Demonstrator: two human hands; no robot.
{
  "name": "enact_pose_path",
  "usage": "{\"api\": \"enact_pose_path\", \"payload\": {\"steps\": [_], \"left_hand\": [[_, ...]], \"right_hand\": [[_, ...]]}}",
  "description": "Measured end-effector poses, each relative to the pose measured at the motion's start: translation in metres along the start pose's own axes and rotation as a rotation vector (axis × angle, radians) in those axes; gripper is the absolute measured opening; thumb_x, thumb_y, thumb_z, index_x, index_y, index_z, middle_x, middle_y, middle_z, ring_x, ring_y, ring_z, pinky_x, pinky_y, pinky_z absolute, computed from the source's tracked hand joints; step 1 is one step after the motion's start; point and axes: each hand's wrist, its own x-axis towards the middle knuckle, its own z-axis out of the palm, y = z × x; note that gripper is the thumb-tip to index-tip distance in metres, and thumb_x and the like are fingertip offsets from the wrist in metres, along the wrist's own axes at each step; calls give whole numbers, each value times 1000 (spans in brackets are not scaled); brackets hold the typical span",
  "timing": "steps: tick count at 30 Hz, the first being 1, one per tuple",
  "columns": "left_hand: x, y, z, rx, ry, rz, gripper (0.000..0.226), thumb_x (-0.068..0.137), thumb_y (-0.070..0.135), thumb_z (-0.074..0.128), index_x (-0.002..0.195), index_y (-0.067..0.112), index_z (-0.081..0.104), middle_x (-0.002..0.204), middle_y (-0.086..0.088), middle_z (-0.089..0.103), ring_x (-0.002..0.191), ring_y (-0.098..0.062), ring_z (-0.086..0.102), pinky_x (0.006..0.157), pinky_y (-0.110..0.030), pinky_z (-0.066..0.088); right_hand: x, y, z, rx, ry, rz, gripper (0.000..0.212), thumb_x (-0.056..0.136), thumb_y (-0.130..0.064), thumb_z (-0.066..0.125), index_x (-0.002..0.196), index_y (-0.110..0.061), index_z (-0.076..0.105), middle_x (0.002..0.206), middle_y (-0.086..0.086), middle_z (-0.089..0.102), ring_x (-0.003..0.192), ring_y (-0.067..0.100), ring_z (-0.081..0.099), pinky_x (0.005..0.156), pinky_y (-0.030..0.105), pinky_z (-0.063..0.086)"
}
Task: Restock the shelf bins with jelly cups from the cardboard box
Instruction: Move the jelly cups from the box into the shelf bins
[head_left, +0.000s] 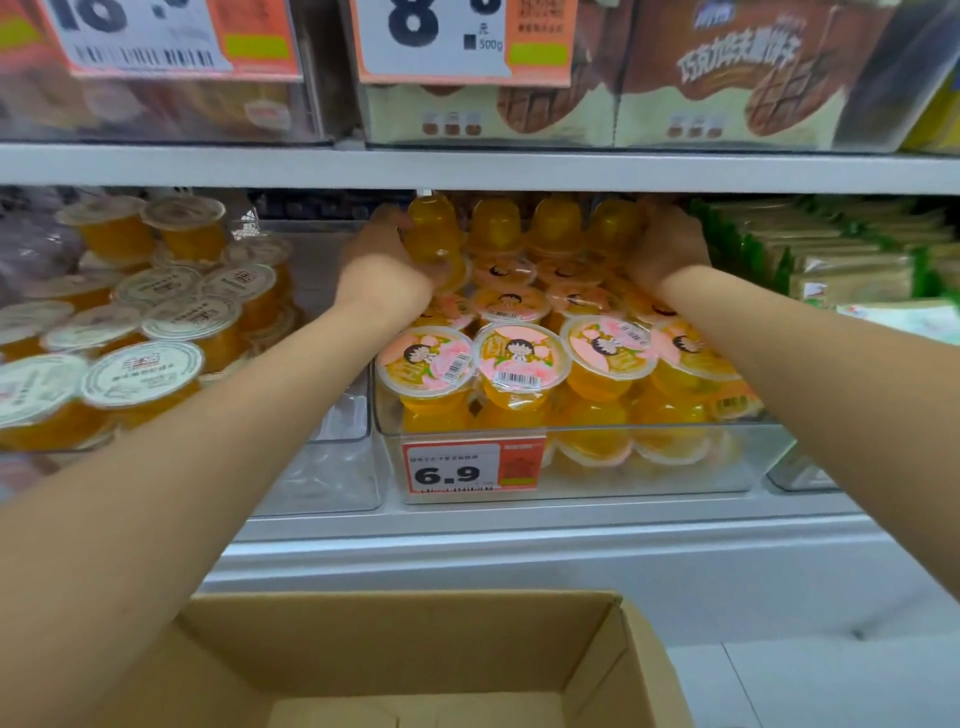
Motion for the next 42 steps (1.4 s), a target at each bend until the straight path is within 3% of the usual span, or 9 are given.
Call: {"api": "enact_pose_path", "payload": {"steps": [7, 12, 19, 22, 26, 30, 35, 39, 42], "left_hand": [[4, -7, 1, -71, 15, 1, 56, 80, 28, 77, 130, 16, 56, 125, -5, 64, 114, -23, 60, 97, -34, 49], [12, -12, 2, 32, 17, 24, 49, 86, 25, 71, 132, 18, 55, 127, -4, 63, 116, -24, 59, 94, -32, 47], [12, -11, 2, 20, 3, 13, 51, 85, 29, 71, 132, 15, 54, 128, -7, 62, 116, -26, 59, 89, -31, 47], [2, -9, 0, -10, 22, -7, 50, 85, 33, 70, 129, 14, 55, 125, -7, 62, 113, -28, 59, 84, -30, 46], [-28, -10, -5, -98, 8, -33, 29, 91, 31, 60, 116, 17, 61, 97, 1, 61, 91, -22, 59, 74, -28, 42], [-68, -17, -24, -86, 37, -32, 32, 91, 36, 55, 116, 16, 57, 111, -4, 62, 102, -23, 59, 87, -38, 49], [-155, -27, -55, 43, -1, -23, 9, 92, 25, 54, 98, 18, 54, 104, -7, 60, 95, -26, 57, 81, -41, 49], [-197, -52, -70, 250, -161, 97, 31, 93, 24, 53, 123, 13, 52, 122, -9, 55, 112, -27, 52, 92, -39, 43], [-189, -47, -77, 383, -171, 259, 54, 96, 25, 49, 147, 20, 32, 152, -2, 33, 135, -25, 34, 107, -44, 33]], "right_hand": [[-8, -8, -1, 11, -28, -40, 34, 92, -16, 53, 126, -13, 56, 124, 13, 60, 111, 34, 58, 87, 37, 48], [-17, -20, 1, -90, -40, -154, 27, 89, -13, 50, 114, -16, 59, 115, 14, 63, 105, 37, 60, 81, 37, 50], [-33, -32, -9, -20, -84, -208, 29, 91, -14, 51, 119, -14, 59, 118, 13, 63, 103, 35, 60, 81, 35, 51], [-56, -35, -20, 93, -133, -223, 36, 91, -14, 50, 126, -13, 57, 122, 12, 61, 106, 31, 59, 90, 39, 52], [-96, -37, -35, 111, -111, -324, 31, 91, -14, 47, 115, -8, 65, 115, 13, 66, 106, 30, 59, 92, 43, 49], [-150, -38, -44, 130, -46, -434, 27, 88, -9, 51, 109, -11, 68, 115, 7, 64, 112, 26, 54, 99, 38, 41], [-245, -50, -38, 211, -69, -413, 20, 85, -7, 56, 102, -10, 64, 111, 5, 54, 101, 22, 52, 87, 38, 46], [-285, -62, -23, 46, -32, -424, 51, 82, -9, 59, 133, -10, 52, 143, 13, 43, 132, 29, 40, 109, 46, 36], [-268, -71, -23, -36, -5, -394, 68, 86, -12, 55, 148, -6, 30, 156, 14, 25, 146, 29, 18, 120, 45, 17]]}}
